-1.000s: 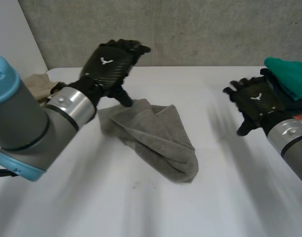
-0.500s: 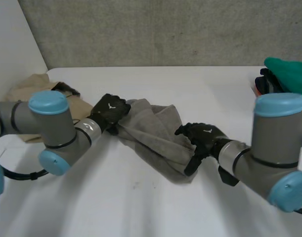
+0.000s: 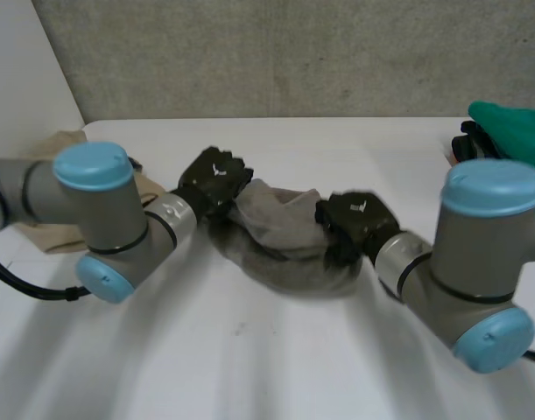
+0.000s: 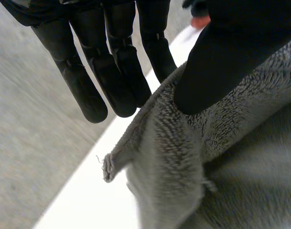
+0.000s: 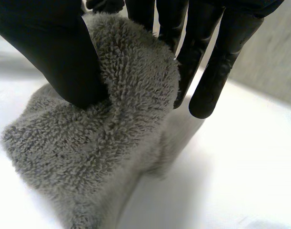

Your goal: Fold the laundry.

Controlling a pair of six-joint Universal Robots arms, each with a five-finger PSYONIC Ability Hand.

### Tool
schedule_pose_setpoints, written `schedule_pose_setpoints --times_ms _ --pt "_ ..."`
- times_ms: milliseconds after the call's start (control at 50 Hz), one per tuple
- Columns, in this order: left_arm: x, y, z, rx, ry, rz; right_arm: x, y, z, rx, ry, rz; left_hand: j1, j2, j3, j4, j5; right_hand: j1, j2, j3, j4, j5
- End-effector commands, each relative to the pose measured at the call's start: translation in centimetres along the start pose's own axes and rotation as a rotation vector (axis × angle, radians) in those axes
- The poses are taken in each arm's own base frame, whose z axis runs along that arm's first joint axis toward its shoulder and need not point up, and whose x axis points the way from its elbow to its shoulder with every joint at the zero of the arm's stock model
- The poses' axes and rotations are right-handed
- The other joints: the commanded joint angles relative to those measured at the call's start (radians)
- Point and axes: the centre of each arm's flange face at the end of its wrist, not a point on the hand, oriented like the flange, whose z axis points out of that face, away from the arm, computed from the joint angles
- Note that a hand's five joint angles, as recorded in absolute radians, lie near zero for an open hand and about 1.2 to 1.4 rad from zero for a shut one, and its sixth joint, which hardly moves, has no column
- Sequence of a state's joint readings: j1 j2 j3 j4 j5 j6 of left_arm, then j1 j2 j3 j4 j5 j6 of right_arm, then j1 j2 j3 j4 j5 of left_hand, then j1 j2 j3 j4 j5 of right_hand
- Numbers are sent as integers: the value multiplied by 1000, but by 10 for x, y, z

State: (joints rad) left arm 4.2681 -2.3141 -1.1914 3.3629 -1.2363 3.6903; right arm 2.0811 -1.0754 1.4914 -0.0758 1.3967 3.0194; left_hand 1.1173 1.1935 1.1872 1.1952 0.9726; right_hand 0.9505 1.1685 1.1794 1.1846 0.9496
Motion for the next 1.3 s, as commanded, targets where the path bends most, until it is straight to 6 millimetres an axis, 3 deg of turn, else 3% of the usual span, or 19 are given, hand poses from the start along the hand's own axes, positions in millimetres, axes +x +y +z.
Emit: schedule_pose_setpoints --times_ms 20,80,100,140,180,260,300,380,520,540,560,600,660,700,780,840,940,1120,1300 --pt "-22 -96 -49 147 -87 48 19 -82 -32 234 119 -408 279 203 209 201 249 446 228 217 212 272" --pt "-31 -126 -65 217 -120 51 28 -116 -42 321 201 -535 279 203 209 201 249 446 228 217 212 272" --pt "-36 -144 -76 265 -138 39 33 -137 -48 372 261 -585 279 203 209 201 249 446 228 217 212 272" --pt "-39 -157 -85 299 -145 11 35 -154 -53 424 298 -604 279 203 209 201 249 446 228 217 212 272" --pt "-40 -165 -93 322 -148 -34 35 -171 -54 491 319 -616 279 203 209 201 249 446 228 217 212 272" --pt "-38 -154 -92 278 -170 -88 29 -179 -46 588 280 -653 279 203 209 201 249 446 228 217 212 272" --pt "-38 -146 -91 247 -192 -98 25 -174 -37 611 231 -674 279 203 209 201 249 446 228 217 212 272" --pt "-35 -118 -83 132 -252 -116 15 -139 -13 558 109 -677 279 203 209 201 249 446 228 217 212 272" --pt "-19 -71 -89 -65 -263 -93 -66 -51 -23 247 -216 -609 279 203 209 201 249 446 228 217 212 272" --pt "-17 -67 -90 -80 -257 -88 -71 -43 -25 197 -240 -598 279 203 209 201 249 377 159 148 143 203" --pt "-13 -60 -93 -105 -245 -76 -72 -38 -29 133 -246 -576 279 203 209 201 249 -25 -243 -254 -259 -198" --pt "-10 -57 -94 -116 -239 -66 -67 -38 -31 82 -221 -538 279 203 209 201 249 -380 -598 -608 -614 -553" --pt "-11 -54 -96 -126 -241 -54 -42 -57 -25 73 -87 -414 279 203 209 201 249 -510 -728 -739 -744 -684" --pt "-12 -54 -97 -128 -244 -53 -7 -74 -18 94 34 -320 279 203 209 201 249 -641 -859 -870 -876 -815" --pt "-15 -62 -101 -111 -254 -50 46 -98 -17 133 162 -268 279 203 209 201 249 -669 -887 -898 -903 -842" --pt "-17 -67 -104 -96 -261 -47 66 -105 -17 133 176 -268 279 203 209 201 249 -666 -884 -895 -900 -840" --pt "-20 -75 -107 -76 -272 -42 102 -86 -2 6 80 -256 279 203 209 201 249 -628 -846 -857 -862 -801" --pt "-18 -75 -113 -83 -268 -39 100 -54 26 -78 -87 -410 279 203 209 201 249 -560 -778 -789 -794 -734" --pt "-17 -75 -116 -85 -268 -41 92 -25 59 -74 -201 -376 279 203 209 201 249 -490 -708 -719 -724 -663"
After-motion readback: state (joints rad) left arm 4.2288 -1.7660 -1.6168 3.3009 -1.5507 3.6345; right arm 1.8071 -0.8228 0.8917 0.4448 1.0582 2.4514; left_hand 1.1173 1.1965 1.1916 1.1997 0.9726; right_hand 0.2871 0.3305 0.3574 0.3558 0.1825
